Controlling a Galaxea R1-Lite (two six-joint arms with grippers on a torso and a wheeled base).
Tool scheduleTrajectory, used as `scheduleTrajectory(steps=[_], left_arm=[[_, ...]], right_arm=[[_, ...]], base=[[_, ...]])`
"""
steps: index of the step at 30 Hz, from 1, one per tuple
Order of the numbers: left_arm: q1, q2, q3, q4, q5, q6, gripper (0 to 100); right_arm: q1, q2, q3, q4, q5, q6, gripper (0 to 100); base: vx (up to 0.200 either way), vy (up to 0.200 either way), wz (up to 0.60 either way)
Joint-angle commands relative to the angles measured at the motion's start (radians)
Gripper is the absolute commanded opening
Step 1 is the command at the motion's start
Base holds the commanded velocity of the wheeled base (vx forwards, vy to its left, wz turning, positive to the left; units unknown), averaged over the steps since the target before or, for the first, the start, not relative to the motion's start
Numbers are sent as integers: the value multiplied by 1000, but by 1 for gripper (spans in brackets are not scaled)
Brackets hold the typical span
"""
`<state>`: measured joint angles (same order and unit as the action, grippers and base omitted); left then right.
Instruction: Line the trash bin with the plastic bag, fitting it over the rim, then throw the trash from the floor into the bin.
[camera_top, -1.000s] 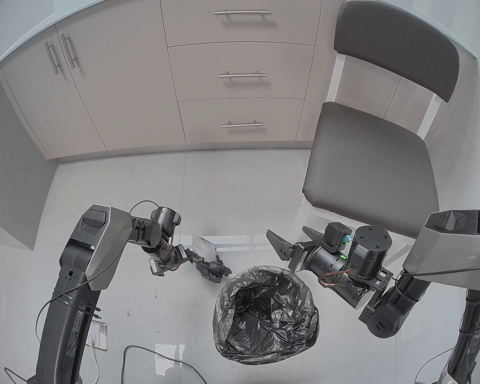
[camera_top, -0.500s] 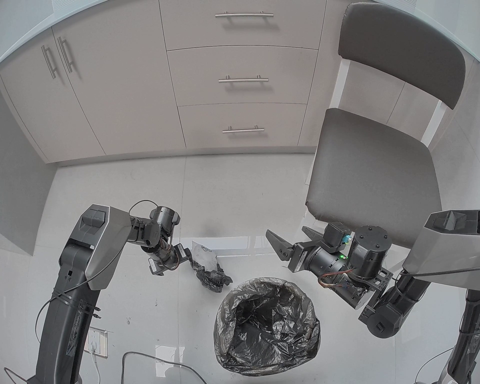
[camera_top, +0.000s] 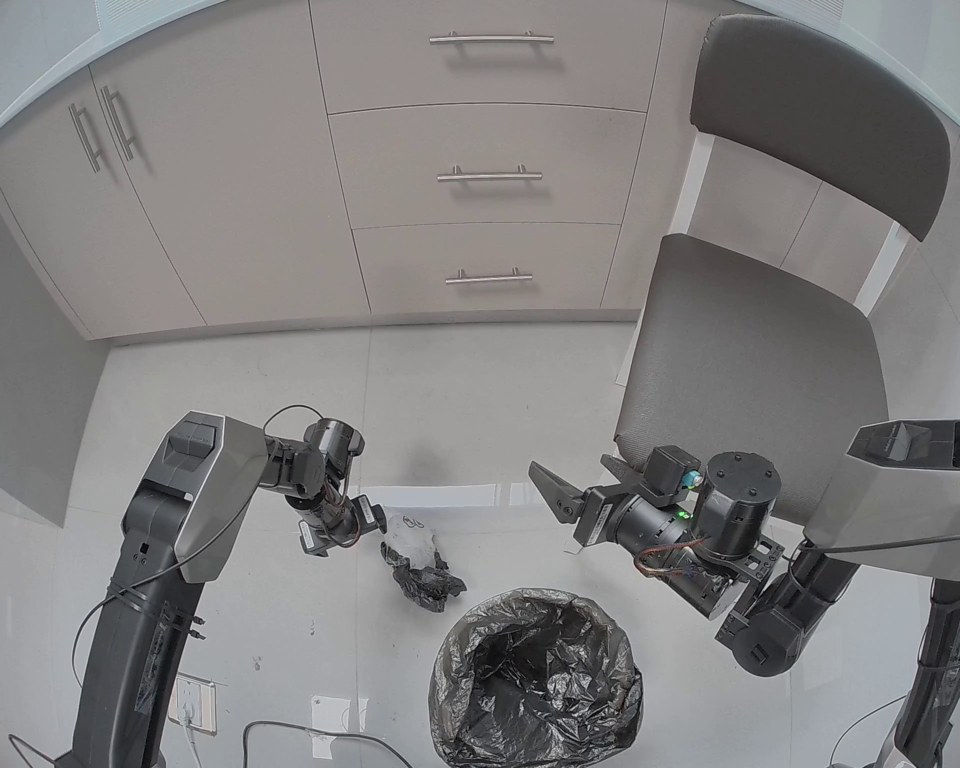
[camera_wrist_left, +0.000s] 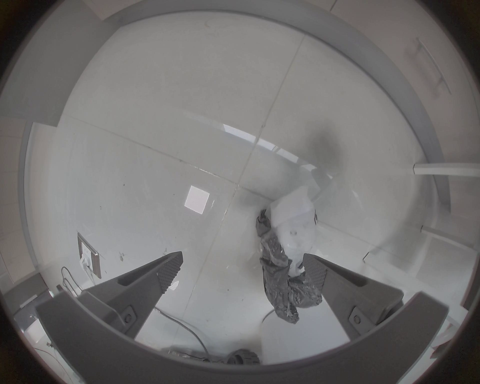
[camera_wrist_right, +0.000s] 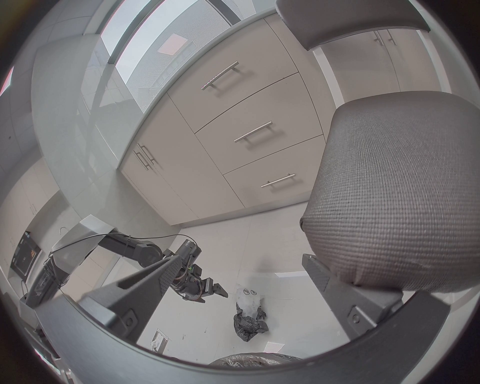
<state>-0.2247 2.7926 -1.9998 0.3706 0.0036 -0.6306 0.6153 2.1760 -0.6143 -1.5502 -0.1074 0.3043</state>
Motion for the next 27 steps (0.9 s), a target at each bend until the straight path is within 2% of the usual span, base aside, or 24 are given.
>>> scheduleTrajectory(steps=[1,7,15,27], left_arm=[[-24,8,0,22,7,-14,100],[-71,42,0,25,6,-90,100],[-96,127,0,-45,-4,-96,100],[-127,182,0,-199,-63,-107,100]], right_arm=[[0,4,-7,-21,-9,-1,100],[0,24,-10,-21,-12,-1,100],[-11,31,-10,-21,-11,-1,100],[-17,53,-22,-21,-9,-4,100]], base=[[0,0,0],[0,0,0],[0,0,0],[0,0,0]])
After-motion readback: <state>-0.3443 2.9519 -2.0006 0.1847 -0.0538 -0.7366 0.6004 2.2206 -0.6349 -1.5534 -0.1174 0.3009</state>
